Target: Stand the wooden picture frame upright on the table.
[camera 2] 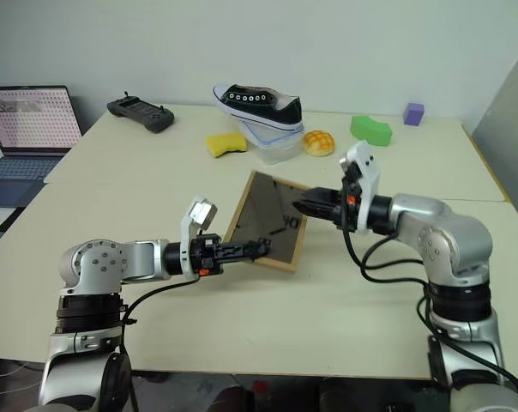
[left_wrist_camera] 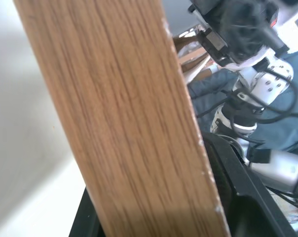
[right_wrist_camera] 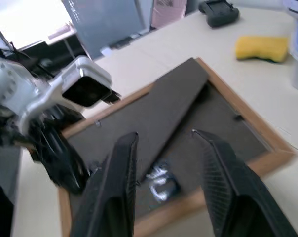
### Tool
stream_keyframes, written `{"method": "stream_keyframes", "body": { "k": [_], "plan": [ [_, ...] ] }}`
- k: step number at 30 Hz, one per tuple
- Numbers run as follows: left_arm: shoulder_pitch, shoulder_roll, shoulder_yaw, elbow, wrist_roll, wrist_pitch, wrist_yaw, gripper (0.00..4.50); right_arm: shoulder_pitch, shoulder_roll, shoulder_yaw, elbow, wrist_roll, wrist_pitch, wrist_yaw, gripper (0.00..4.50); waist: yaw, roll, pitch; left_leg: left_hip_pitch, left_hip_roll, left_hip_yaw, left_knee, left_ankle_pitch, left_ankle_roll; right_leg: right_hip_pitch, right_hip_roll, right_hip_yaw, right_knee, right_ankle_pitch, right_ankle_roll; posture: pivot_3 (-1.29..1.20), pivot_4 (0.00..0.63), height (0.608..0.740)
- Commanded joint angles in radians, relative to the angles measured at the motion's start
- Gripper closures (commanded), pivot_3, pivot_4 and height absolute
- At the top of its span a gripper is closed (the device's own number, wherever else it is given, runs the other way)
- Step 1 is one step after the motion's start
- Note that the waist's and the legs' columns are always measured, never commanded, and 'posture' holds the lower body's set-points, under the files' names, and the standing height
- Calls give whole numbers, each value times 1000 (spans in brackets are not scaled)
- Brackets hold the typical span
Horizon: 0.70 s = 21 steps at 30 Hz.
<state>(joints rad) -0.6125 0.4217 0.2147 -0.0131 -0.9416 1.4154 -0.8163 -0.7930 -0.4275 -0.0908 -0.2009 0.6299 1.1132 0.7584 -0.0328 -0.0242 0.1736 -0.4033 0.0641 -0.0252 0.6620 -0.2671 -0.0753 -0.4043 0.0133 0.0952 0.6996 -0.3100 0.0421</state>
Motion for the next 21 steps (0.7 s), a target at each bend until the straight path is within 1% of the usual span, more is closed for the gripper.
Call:
{"method": "stream_keyframes", "body": {
  "k": [1, 4, 8, 9, 12, 16, 21],
  "plan": [
    [-4, -23, 18, -117, -28, -86, 24, 3081, -58, 4, -12, 47, 21, 7, -26, 1638, 1, 0, 0, 0, 0, 0, 0, 0, 0, 0, 0, 0, 0, 0, 0, 0, 150, 740],
    [14, -11, -3, -169, -16, -134, 23, 3081, -100, 9, 21, 96, 7, -21, -21, 1017, 0, 0, 0, 0, 0, 1, 0, 0, 0, 0, 0, 1, 0, 0, 0, 0, 150, 740],
    [42, 1, -19, -198, -10, -174, 27, 3081, -138, 24, 107, 109, -15, -83, 20, 160, -3, 0, 0, 0, 0, 1, 0, 0, 1, 0, 0, 0, 0, 0, 0, 0, 150, 740],
    [49, 3, -22, -204, -9, -181, 28, 3081, -144, 34, 130, 109, -21, -95, 24, 18, -6, 0, 0, 0, 0, 1, 0, 0, 1, -1, 0, 0, 0, 0, 0, 0, 150, 740],
    [59, -1, -19, -210, -11, -196, 42, 3081, -156, 60, 176, 116, -30, -123, 38, 18, -8, 0, 0, 0, 0, 0, -1, 0, 0, -1, 0, 0, 0, 0, 0, 0, 150, 740],
    [81, 15, -25, -210, -4, -213, 48, 3081, -164, 65, 179, 89, -1, -118, 61, 18, -6, 0, 0, -1, 0, 0, 0, 0, 0, -1, 0, 0, 0, 0, 0, 0, 150, 740],
    [111, 33, -15, -203, -9, -219, 57, 3081, -133, 22, 89, -7, 129, -32, 90, 18, -4, 0, 0, -1, 0, -1, 0, 0, 0, -1, 0, -1, -1, 0, 0, 0, 150, 740]
  ]
}}
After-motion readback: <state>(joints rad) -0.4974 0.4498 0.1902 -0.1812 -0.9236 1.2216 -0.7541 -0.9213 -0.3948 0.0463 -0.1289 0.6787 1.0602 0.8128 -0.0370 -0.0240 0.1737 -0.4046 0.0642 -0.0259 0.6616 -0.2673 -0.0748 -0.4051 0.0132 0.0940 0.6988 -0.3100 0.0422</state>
